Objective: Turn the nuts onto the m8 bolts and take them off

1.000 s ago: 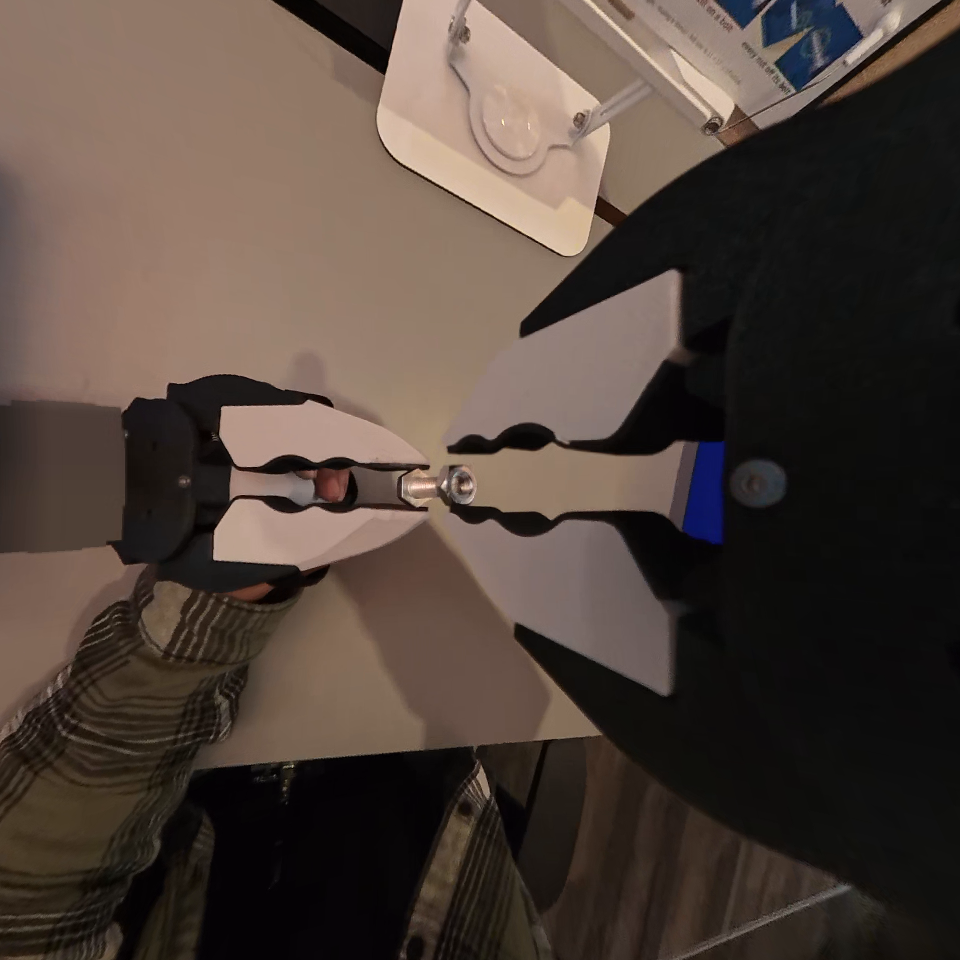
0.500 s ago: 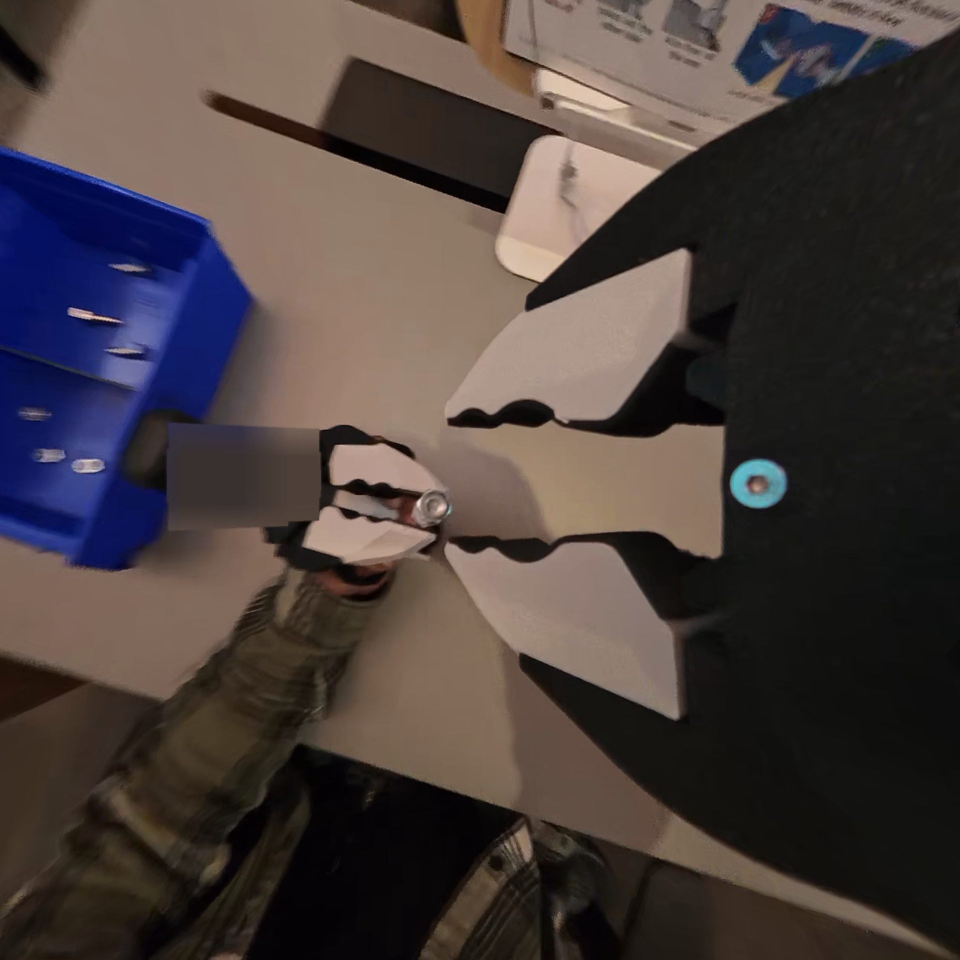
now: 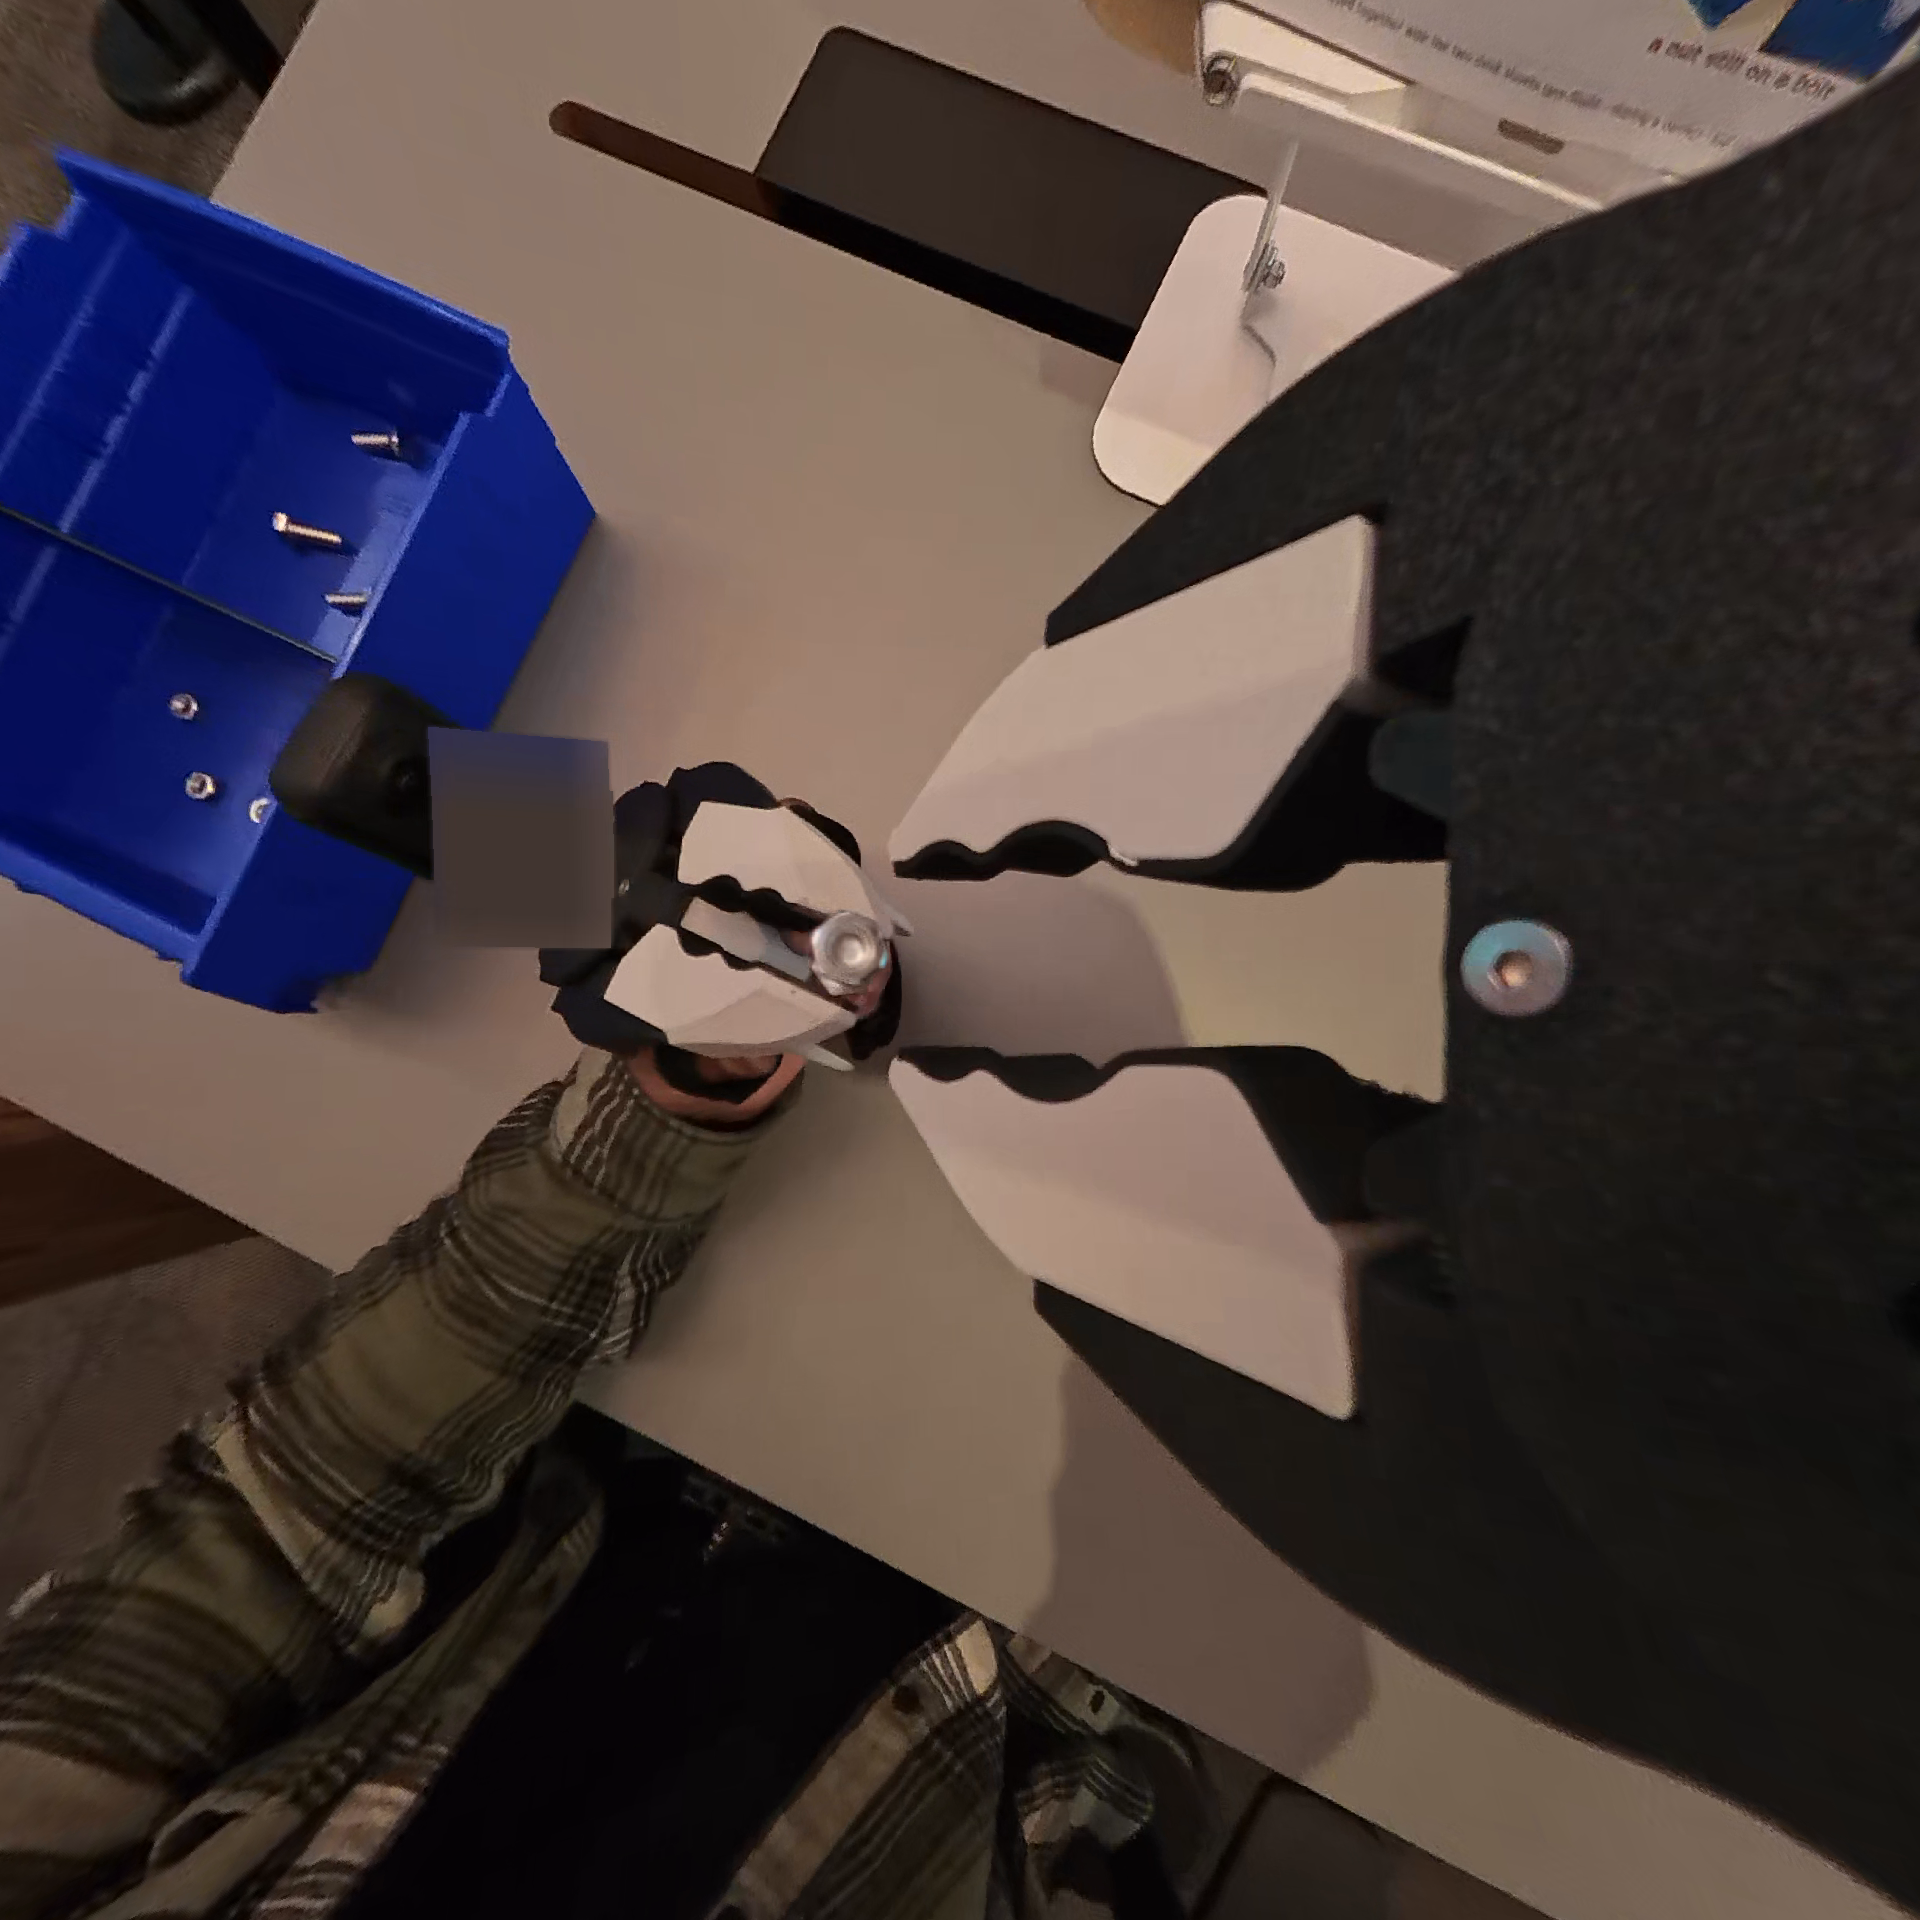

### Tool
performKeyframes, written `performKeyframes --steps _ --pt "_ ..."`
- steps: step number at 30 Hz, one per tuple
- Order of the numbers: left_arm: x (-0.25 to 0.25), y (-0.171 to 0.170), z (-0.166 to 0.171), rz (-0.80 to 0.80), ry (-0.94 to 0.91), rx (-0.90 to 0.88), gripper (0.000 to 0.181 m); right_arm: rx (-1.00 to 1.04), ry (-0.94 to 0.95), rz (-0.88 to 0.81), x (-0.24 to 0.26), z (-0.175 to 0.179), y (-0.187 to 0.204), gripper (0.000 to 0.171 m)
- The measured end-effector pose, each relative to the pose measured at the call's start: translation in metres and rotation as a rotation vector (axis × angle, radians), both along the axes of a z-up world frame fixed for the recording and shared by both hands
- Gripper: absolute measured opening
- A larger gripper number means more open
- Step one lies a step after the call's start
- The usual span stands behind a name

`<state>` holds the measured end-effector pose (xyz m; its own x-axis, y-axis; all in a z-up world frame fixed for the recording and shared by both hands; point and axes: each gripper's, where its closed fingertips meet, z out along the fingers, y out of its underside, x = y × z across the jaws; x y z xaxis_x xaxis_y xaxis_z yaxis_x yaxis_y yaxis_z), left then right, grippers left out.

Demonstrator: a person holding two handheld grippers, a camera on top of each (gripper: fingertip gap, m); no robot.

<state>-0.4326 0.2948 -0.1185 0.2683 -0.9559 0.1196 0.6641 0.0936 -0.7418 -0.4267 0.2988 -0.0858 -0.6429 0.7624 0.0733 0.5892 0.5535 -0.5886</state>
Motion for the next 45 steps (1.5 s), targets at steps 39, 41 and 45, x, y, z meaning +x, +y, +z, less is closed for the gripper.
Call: performKeyframes --steps 39,41,45 --pt "-0.002 -0.001 0.004 0.067 0.017 0.011 0.014 0.07 -0.36 -0.283 -0.01 -0.007 0.005 0.04" --pt "-0.001 -0.003 0.004 0.042 0.011 0.016 0.014 0.097 -0.233 -0.17 -0.012 0.0 0.004 0.042" --pt "0.001 -0.004 0.003 0.005 0.008 0.017 0.014 0.015 -0.045 0.008 -0.013 0.006 -0.012 0.035"
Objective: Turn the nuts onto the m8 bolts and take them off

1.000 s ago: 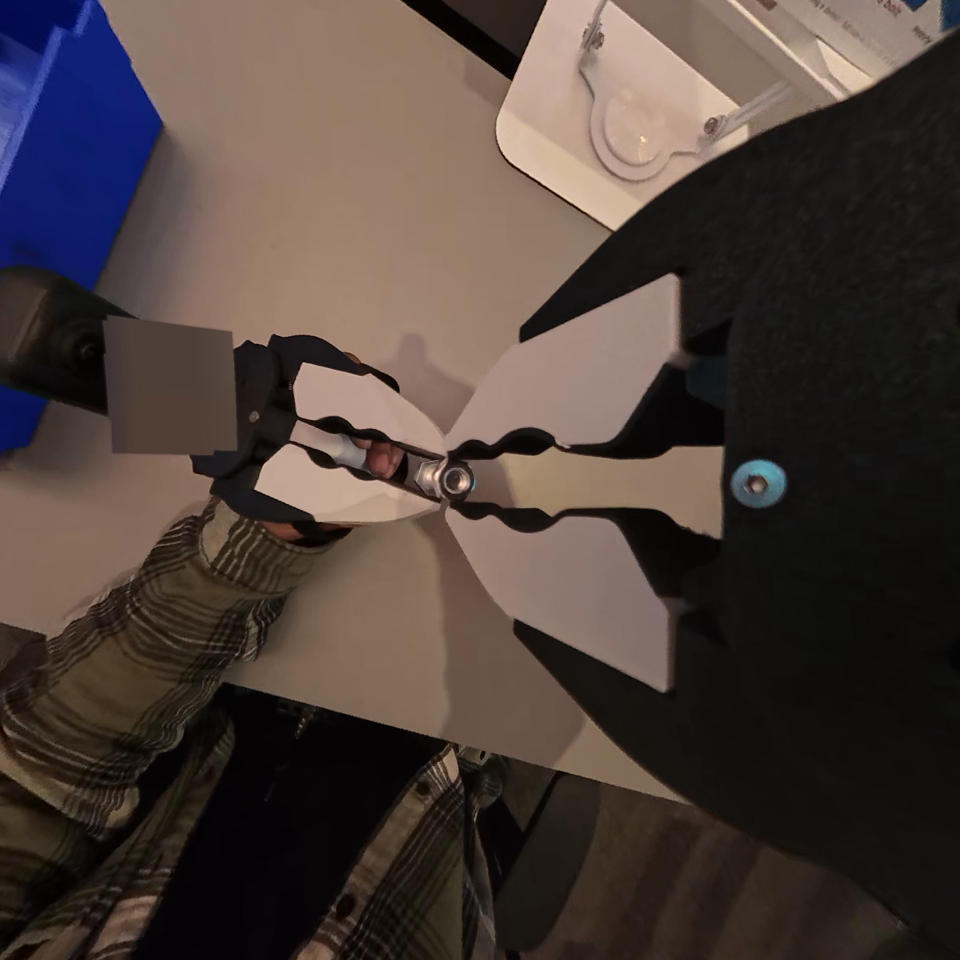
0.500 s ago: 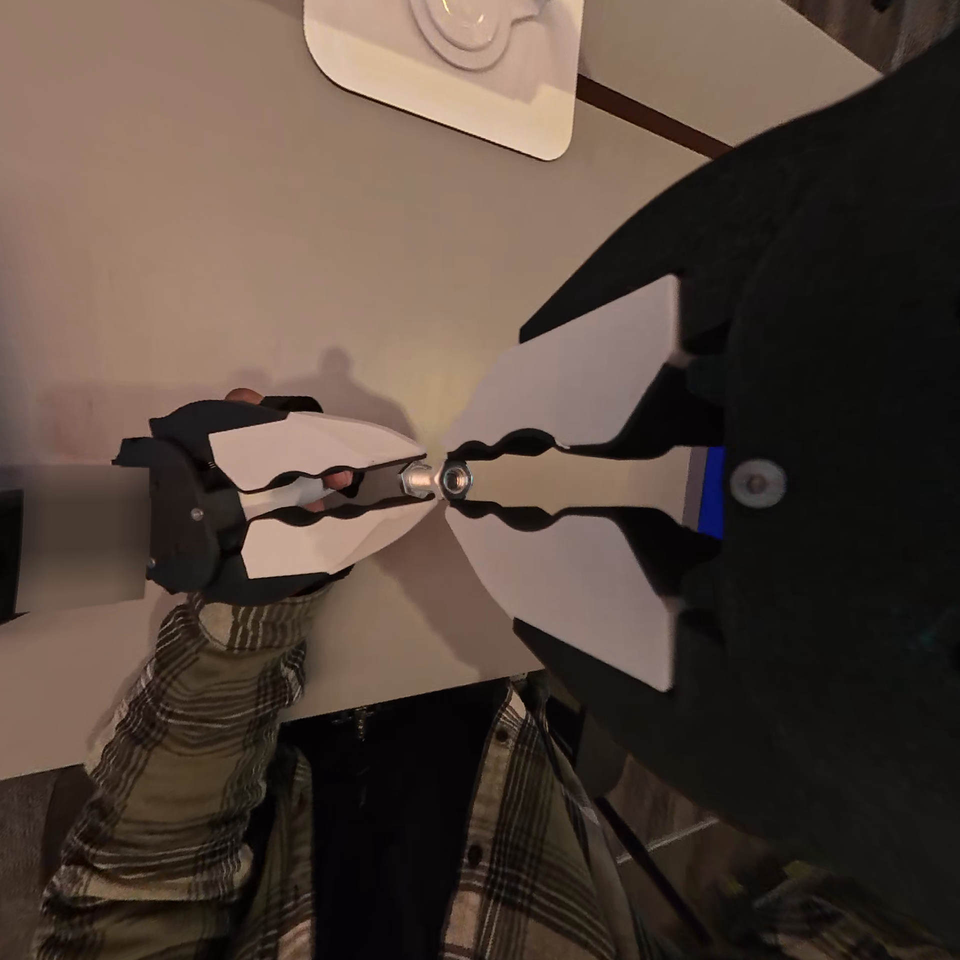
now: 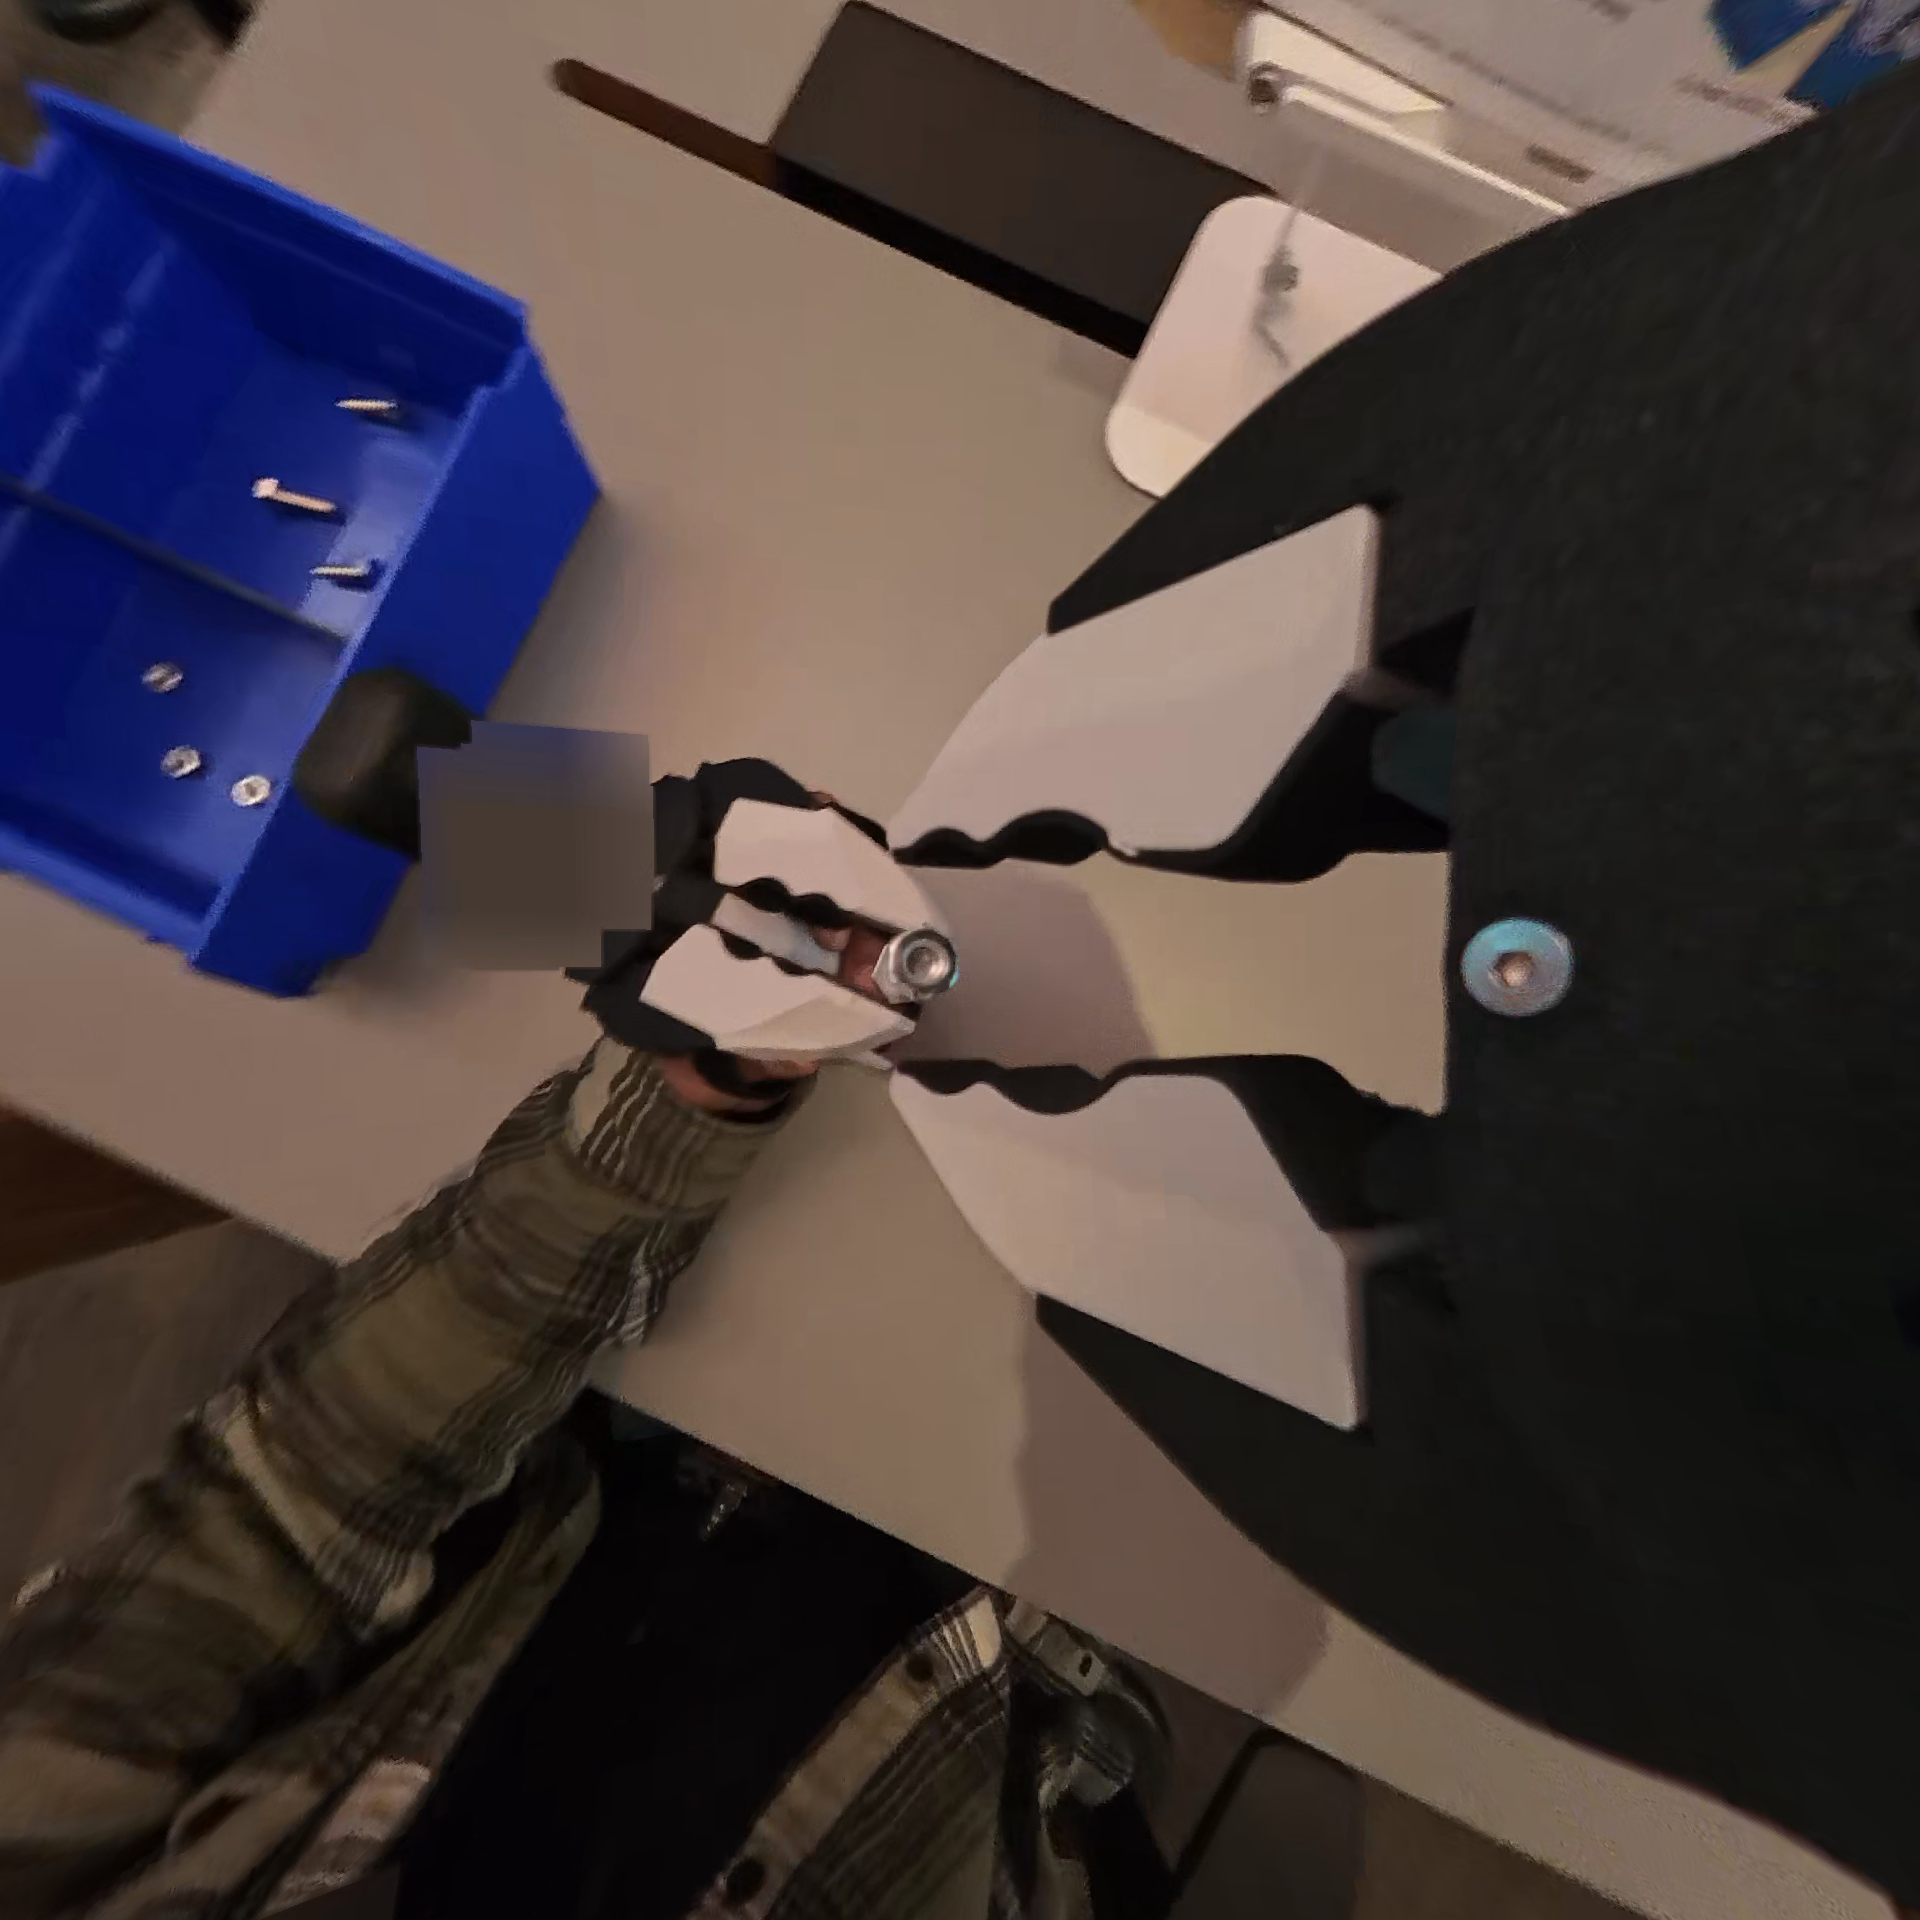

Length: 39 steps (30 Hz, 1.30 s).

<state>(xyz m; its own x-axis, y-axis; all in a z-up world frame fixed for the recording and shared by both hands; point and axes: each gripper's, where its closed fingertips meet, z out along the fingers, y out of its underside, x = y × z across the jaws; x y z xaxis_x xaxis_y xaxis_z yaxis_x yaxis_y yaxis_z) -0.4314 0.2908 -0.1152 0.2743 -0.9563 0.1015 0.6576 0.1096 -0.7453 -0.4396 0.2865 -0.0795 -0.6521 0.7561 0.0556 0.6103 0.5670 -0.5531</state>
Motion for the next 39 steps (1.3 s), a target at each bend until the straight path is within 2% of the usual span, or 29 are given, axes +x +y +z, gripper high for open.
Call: performKeyframes --steps 7,11,14,24,30,36,39 --pt "0.004 -0.001 -0.002 -0.021 0.02 0.003 0.014 0.023 -0.08 0.065 0.006 -0.018 0.001 0.03" --pt "0.006 0.0 -0.003 -0.014 0.033 -0.002 0.014 0.048 -0.132 0.071 0.006 -0.022 0.001 0.017" --pt "0.004 0.002 -0.004 0.0 0.03 -0.006 0.014 0.07 -0.174 0.048 0.006 -0.023 0.003 0.016" --pt "-0.008 0.009 -0.003 0.182 0.051 -0.014 0.014 0.04 -0.337 -0.297 -0.005 -0.023 0.011 0.016" --pt "-0.009 0.008 -0.001 0.178 0.039 -0.014 0.014 -0.002 -0.402 -0.425 -0.004 -0.021 0.011 0.016" --pt "-0.01 0.004 0.002 0.109 -0.005 -0.008 0.014 -0.01 -0.338 -0.373 -0.004 -0.01 0.011 0.033" --pt "-0.009 0.001 0.003 0.066 -0.01 0.002 0.014 -0.001 -0.233 -0.255 0.0 0.001 0.009 0.038"
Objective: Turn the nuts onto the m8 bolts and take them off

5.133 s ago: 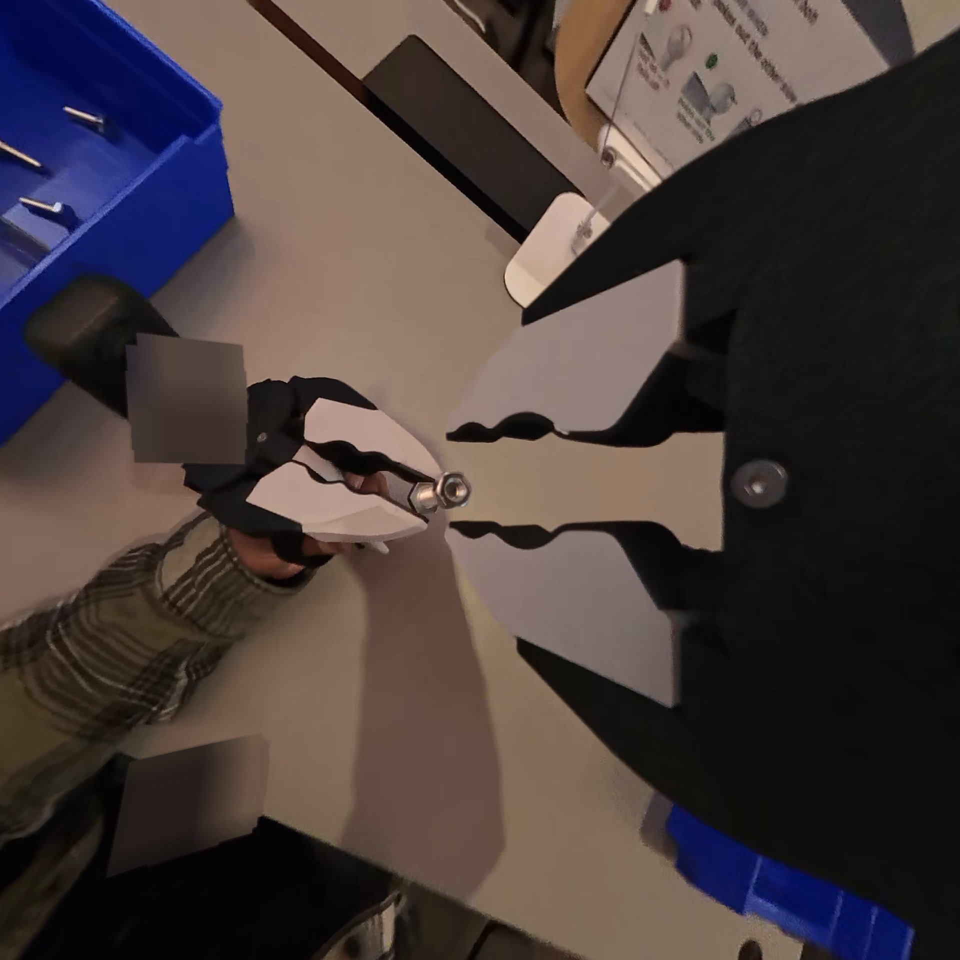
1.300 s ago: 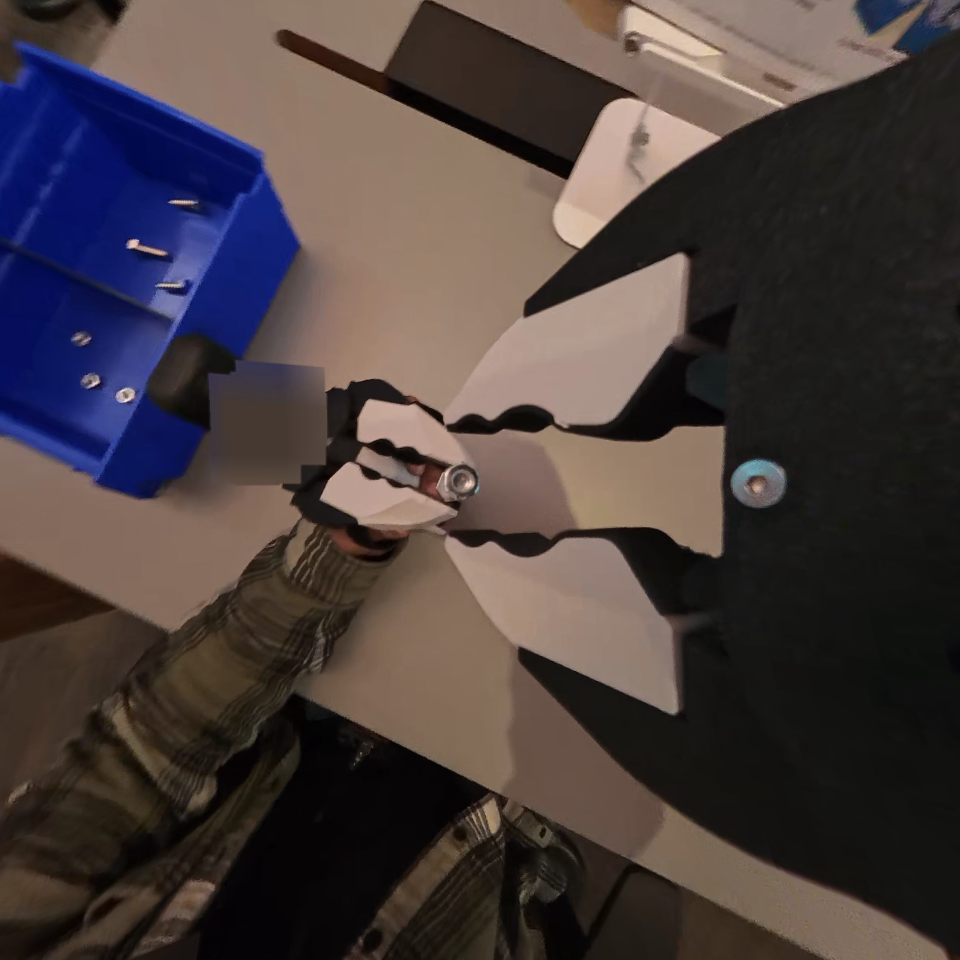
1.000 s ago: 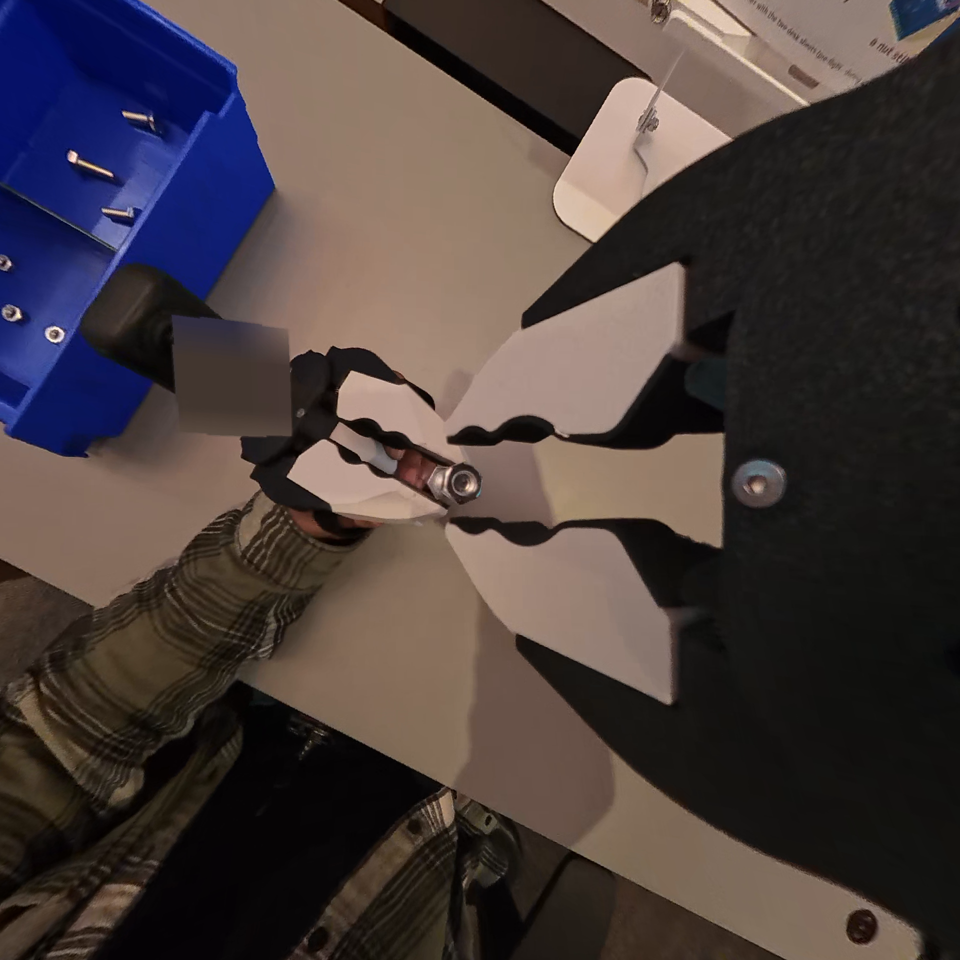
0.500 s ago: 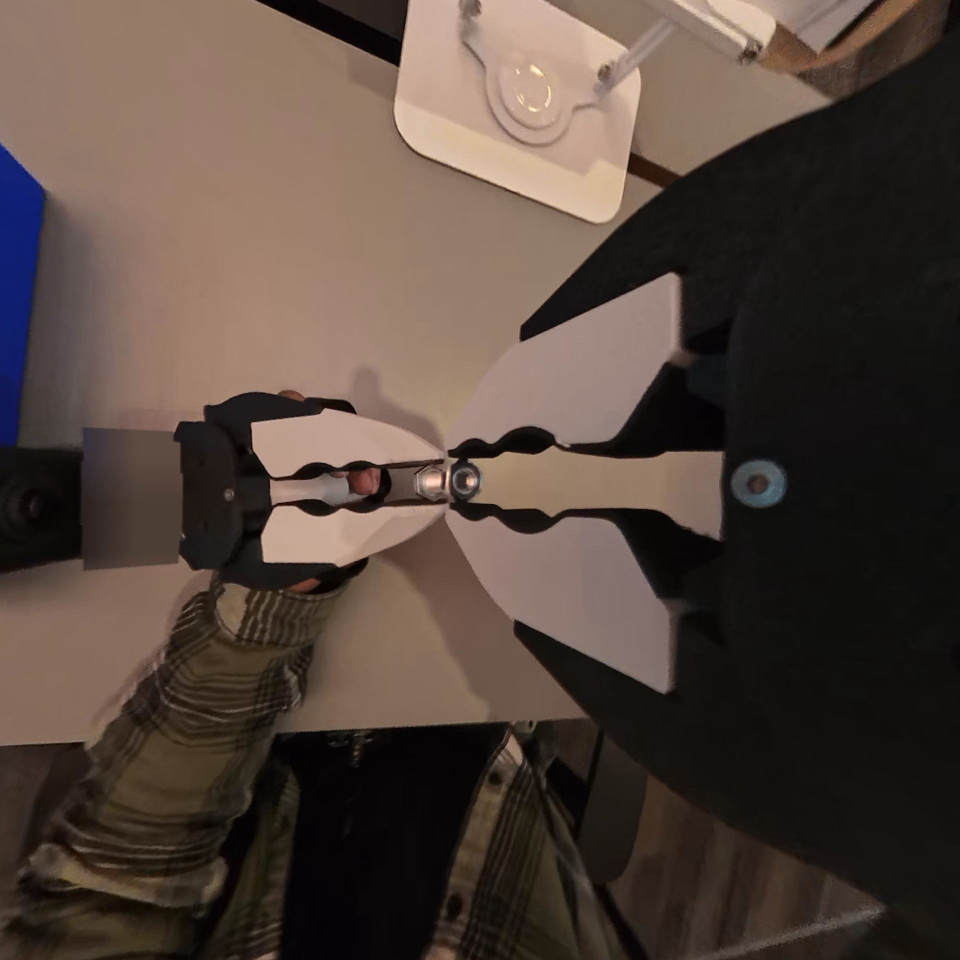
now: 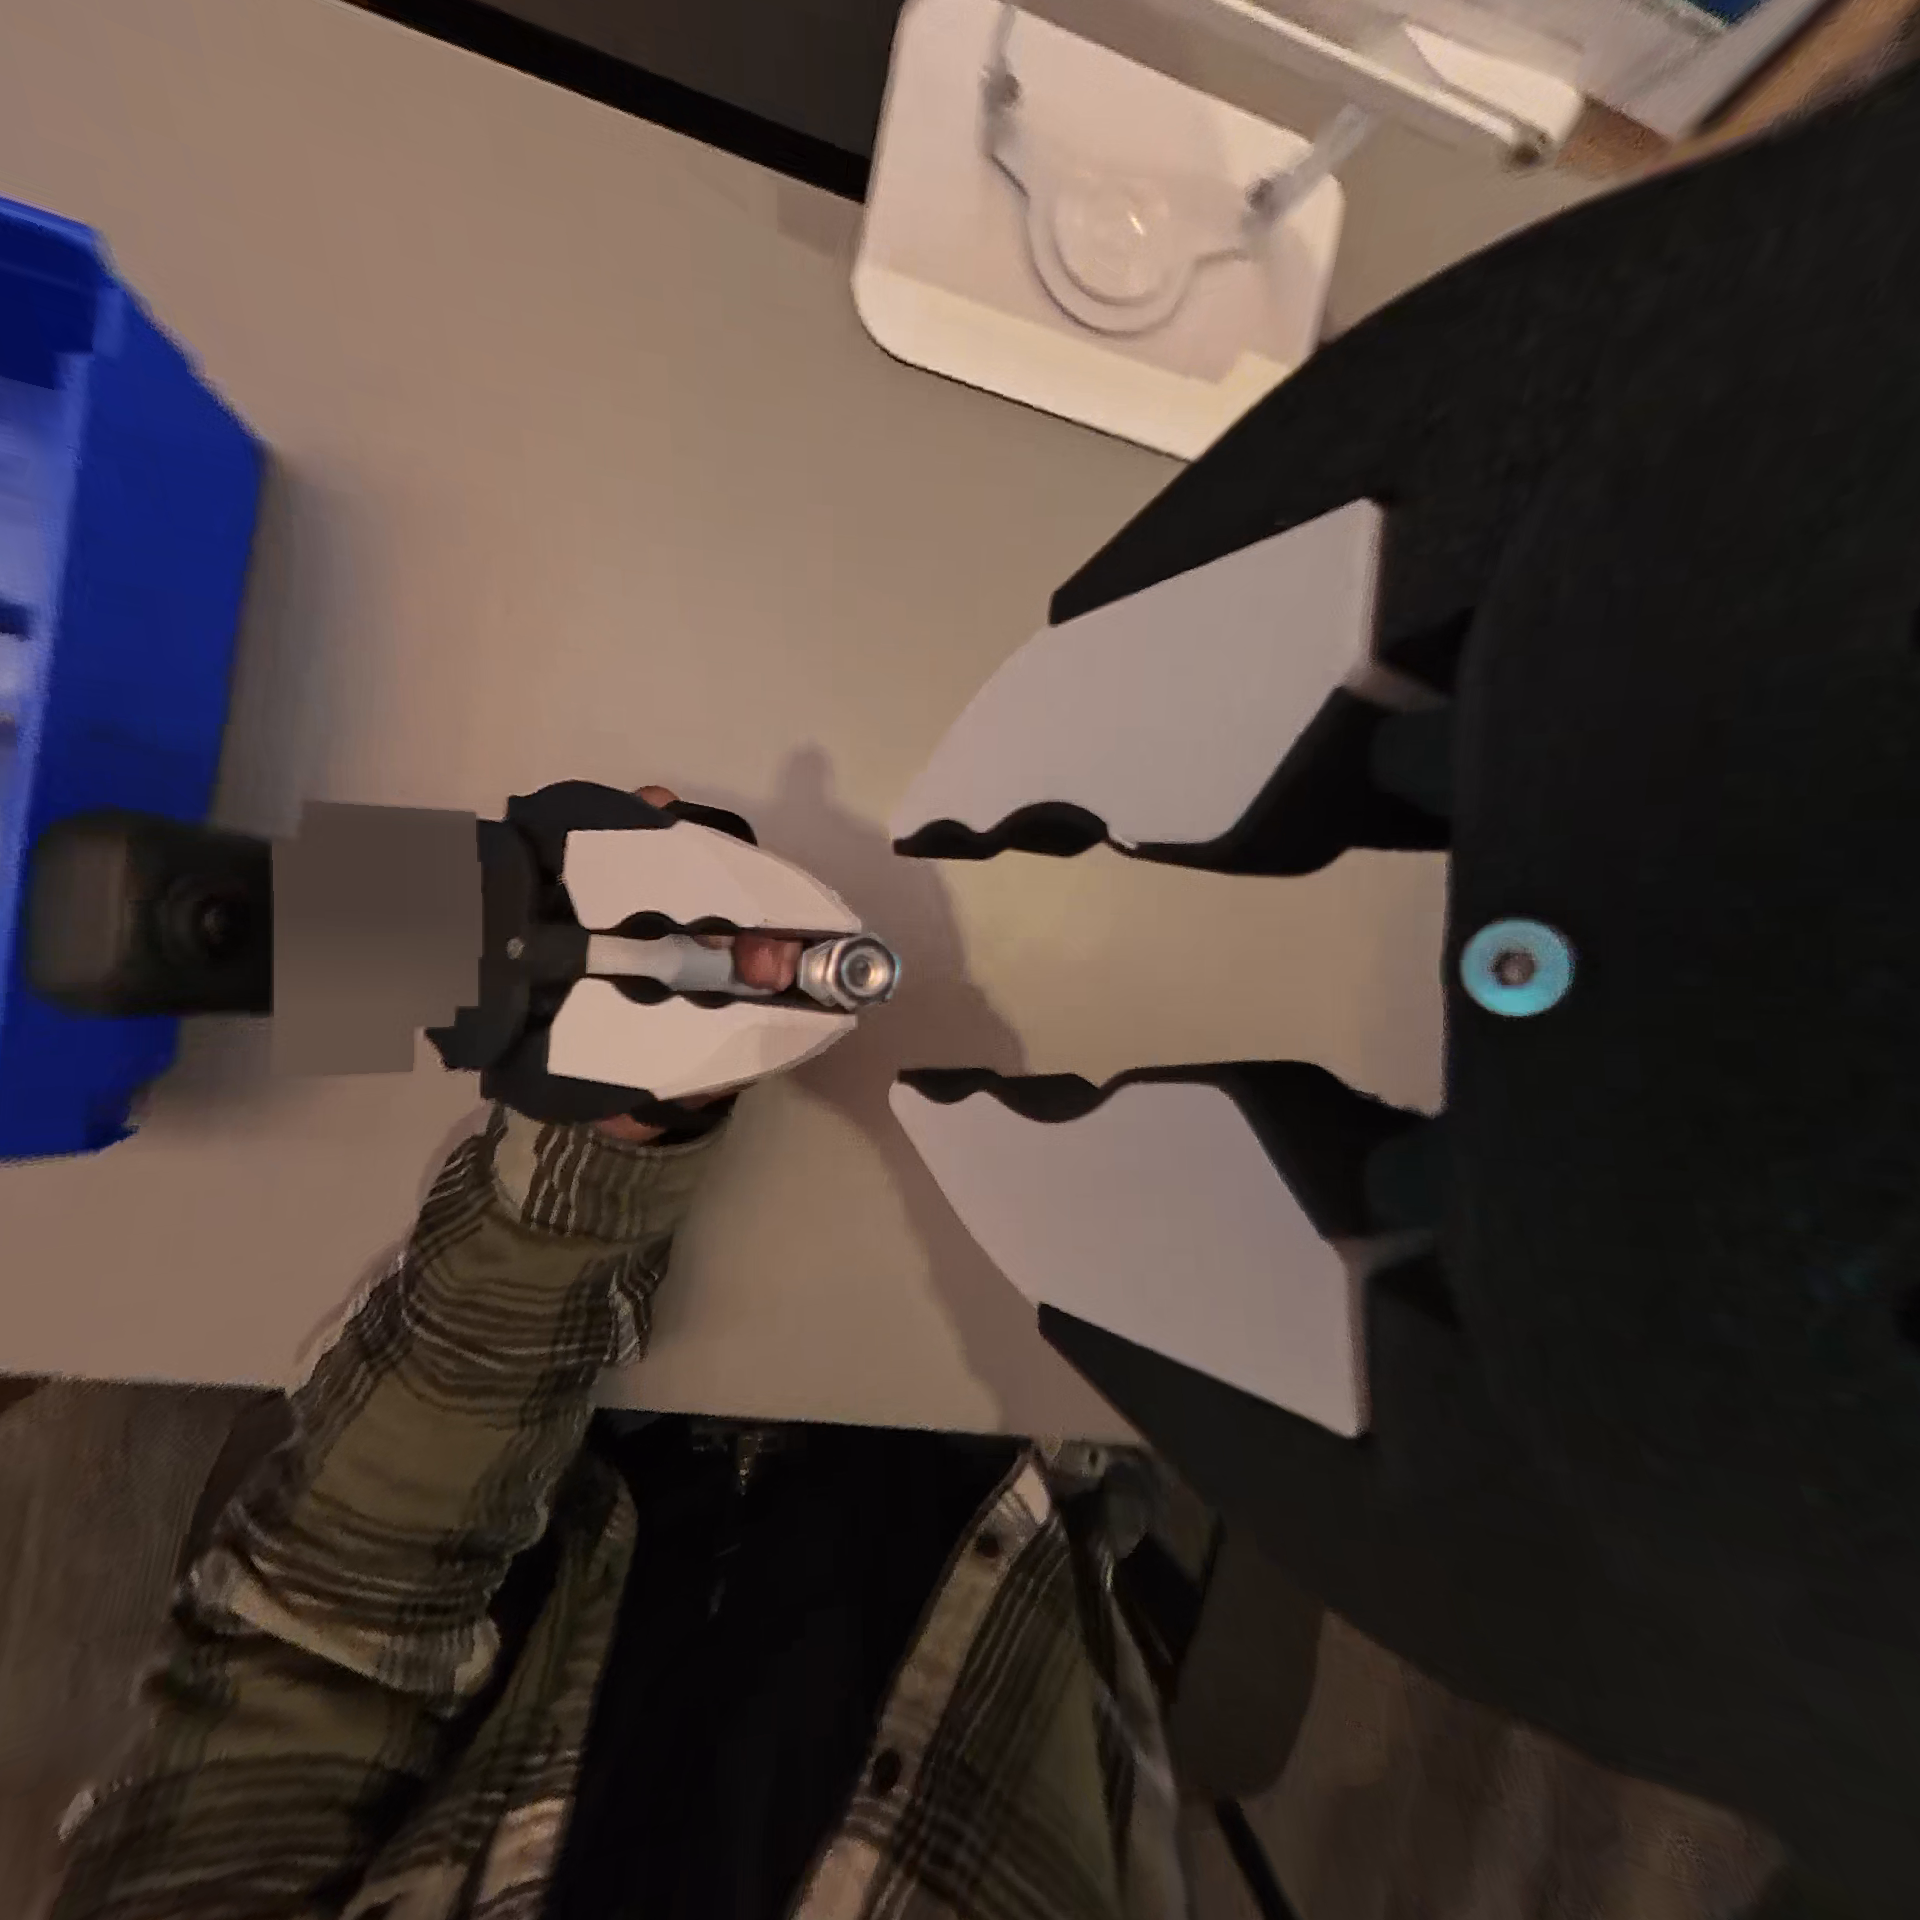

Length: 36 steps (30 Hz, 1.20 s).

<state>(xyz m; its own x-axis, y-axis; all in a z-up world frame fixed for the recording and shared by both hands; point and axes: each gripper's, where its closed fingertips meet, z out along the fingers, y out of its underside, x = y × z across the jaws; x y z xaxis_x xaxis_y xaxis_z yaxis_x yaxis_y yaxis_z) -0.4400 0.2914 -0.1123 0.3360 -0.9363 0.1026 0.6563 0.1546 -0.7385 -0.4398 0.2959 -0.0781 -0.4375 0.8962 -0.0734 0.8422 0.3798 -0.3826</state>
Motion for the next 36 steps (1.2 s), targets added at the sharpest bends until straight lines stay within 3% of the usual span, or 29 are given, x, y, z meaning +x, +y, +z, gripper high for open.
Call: performKeyframes --steps 8,14,19,24,36 --pt "0.004 -0.007 0.001 -0.118 -0.025 0.014 0.014 -0.069 0.316 0.321 0.003 -0.003 -0.012 0.032" --pt "0.007 -0.01 0.002 -0.165 -0.028 0.024 0.014 -0.179 0.393 0.345 -0.004 -0.009 -0.019 0.028" --pt "0.007 -0.011 0.001 -0.174 -0.031 0.026 0.014 -0.192 0.352 0.358 -0.001 -0.013 -0.019 0.016" --pt "0.007 -0.007 -0.001 -0.131 -0.012 0.014 0.014 -0.175 0.297 0.315 -0.001 -0.016 -0.015 0.014" --pt "-0.003 0.009 -0.006 0.111 0.046 -0.027 0.014 -0.047 0.122 -0.03 -0.007 -0.023 0.003 0.014"
